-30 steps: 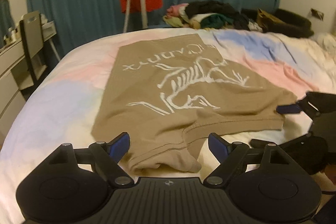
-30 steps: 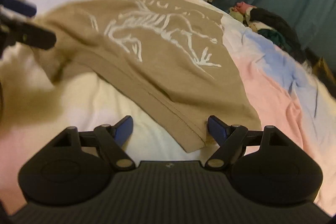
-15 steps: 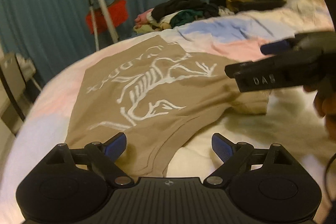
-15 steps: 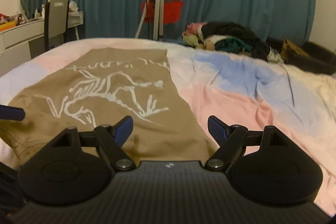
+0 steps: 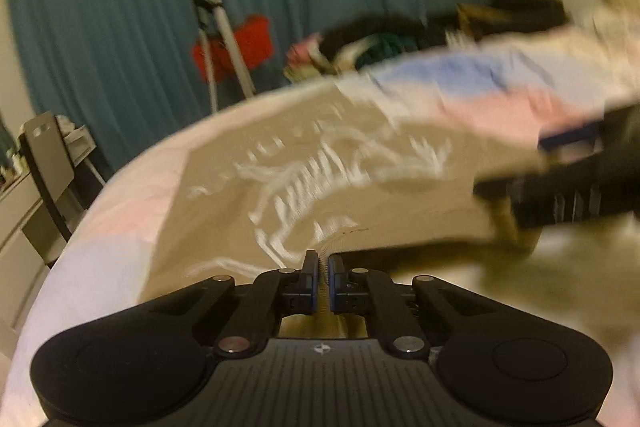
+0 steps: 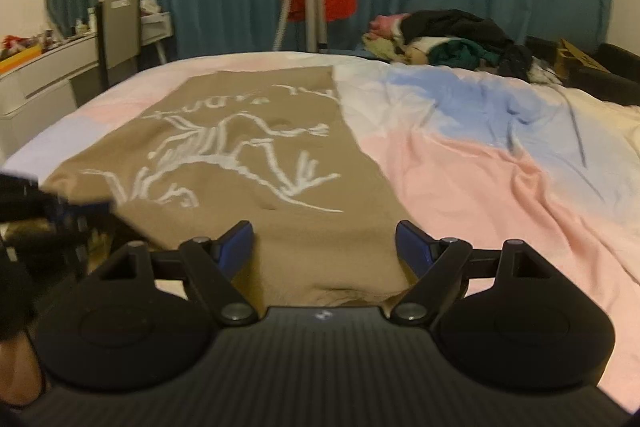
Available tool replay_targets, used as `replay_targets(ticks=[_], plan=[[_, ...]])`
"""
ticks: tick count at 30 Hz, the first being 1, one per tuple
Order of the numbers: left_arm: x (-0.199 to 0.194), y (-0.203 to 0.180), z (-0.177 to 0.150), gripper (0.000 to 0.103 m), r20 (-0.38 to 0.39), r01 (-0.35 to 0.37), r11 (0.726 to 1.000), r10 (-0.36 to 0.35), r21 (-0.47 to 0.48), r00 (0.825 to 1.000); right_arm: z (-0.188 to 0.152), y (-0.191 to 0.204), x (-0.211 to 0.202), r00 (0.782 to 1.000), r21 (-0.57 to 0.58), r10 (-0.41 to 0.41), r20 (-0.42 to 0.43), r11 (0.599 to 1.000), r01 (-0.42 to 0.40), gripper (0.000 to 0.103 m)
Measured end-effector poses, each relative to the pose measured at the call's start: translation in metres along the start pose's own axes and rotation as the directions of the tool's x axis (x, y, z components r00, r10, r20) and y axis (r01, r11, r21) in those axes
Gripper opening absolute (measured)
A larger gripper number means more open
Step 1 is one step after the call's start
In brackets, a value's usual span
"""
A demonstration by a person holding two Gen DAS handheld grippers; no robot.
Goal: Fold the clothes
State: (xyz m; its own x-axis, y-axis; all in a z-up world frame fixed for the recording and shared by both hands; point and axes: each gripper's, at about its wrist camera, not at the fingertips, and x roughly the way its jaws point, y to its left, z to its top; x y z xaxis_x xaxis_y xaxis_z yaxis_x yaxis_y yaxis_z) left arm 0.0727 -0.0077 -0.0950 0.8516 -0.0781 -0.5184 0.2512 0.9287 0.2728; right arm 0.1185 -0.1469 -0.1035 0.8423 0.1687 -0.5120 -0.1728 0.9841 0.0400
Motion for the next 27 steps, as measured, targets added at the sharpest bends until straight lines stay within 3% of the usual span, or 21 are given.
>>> replay_targets(ticks=[3,6,8,12,15,18,22,23,27], plan=[[-0.017,0.017,0.009,0.005,0.059,0.047,0.991,-0.040,-0.125,0.997,0.000,0.013,-0.006,0.997,-0.064,0.073,0.041,0.996,-0.070,0.080],[-0.026,0.027,0.014,0.005,0.088,0.072,0.980,-0.056,-0.187,0.995,-0.005,0.038,-0.010,0.986,-0.188,0.155,0.063,0.972,-0.141,0.080],[-0.031,0.031,0.016,0.005,0.097,0.078,0.973,-0.059,-0.215,0.994,-0.010,0.055,-0.010,0.983,-0.290,0.170,0.072,0.946,-0.143,0.080],[-0.036,0.037,0.017,0.005,0.110,0.077,0.963,-0.050,-0.257,0.993,-0.013,0.063,0.003,0.996,-0.304,0.026,0.082,0.953,0.001,0.080],[-0.032,0.034,0.014,0.005,0.087,0.087,0.963,-0.067,-0.256,0.994,-0.006,0.034,0.005,0.985,-0.121,-0.105,0.134,0.985,0.121,0.080],[-0.019,0.019,0.010,0.006,0.031,0.072,0.976,-0.067,-0.206,0.997,0.002,0.012,-0.005,0.961,0.020,-0.192,0.198,0.981,0.192,0.080],[-0.002,-0.003,0.003,0.015,-0.033,0.029,0.995,-0.032,-0.094,0.999,0.005,0.000,-0.016,0.948,0.094,-0.212,0.237,0.976,0.195,0.080],[0.002,-0.009,0.001,0.023,-0.044,0.011,0.998,-0.014,-0.055,0.999,0.005,0.000,-0.017,0.945,0.099,-0.218,0.244,0.975,0.199,0.080],[0.008,-0.025,-0.009,0.033,-0.069,-0.059,0.996,0.064,0.068,0.996,0.010,-0.005,-0.026,0.930,0.137,-0.229,0.287,0.971,0.196,0.080]])
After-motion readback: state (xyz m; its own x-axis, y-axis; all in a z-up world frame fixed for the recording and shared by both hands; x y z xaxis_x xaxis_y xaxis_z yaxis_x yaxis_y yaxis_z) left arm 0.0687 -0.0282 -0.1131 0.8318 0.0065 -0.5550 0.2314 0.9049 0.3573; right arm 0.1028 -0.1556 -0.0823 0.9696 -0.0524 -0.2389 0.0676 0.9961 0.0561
